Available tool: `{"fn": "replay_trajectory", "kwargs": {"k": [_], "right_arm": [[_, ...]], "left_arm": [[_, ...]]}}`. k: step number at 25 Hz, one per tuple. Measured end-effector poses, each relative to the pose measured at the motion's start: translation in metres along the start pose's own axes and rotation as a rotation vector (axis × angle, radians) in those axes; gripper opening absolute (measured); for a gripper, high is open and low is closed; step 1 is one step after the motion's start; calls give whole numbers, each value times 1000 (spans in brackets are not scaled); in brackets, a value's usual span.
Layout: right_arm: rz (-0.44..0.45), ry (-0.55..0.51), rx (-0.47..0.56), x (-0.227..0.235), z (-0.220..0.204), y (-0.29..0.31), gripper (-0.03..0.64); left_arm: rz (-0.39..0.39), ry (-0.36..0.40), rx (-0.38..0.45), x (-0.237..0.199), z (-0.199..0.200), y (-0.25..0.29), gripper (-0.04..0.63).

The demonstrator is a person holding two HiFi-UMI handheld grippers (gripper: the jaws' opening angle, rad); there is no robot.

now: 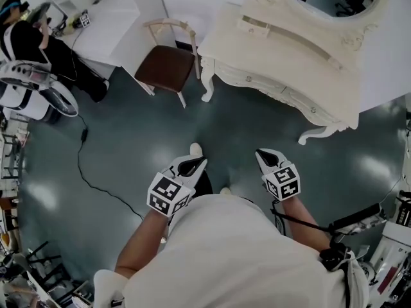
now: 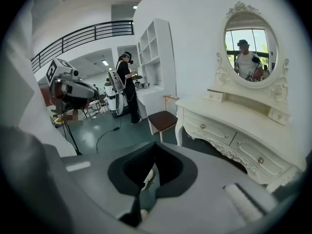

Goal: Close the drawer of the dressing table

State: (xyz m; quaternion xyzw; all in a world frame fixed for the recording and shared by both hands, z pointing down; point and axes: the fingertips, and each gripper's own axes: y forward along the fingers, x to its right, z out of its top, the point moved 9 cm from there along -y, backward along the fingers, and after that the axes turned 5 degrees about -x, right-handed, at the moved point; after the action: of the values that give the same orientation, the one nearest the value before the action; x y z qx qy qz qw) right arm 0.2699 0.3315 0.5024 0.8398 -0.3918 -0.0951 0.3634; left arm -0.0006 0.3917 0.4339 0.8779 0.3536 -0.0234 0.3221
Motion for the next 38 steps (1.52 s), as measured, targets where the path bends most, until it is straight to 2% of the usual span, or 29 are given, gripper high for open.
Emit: {"fn": "replay_trajectory", "kwargs": {"k": [4,9,15,19,28,34,38], "right_arm": [[-46,22,-13,13,44,36,2],[-111,64,-19,37,104,82,8],[-193,123,-14,57,164,137,22],[-225,195,-8,73,187,161,23],[-276,225,-5,130,233,215,23],[-287,284,6,197,254,254,40],[-292,318,14,245,273,281,51]], "left_arm": [[-44,22,4,-64,31,14,2],[-113,95,-7,-133,76,25,2],[-153,90,-17,-216,95,20,2],[-146,62,-12,-254,101,14,2],[-88,6,12,-311,115,13,2],[-28,-18,19,-337,144,33,2],[5,-21,-4,-357,172,53,2]]}}
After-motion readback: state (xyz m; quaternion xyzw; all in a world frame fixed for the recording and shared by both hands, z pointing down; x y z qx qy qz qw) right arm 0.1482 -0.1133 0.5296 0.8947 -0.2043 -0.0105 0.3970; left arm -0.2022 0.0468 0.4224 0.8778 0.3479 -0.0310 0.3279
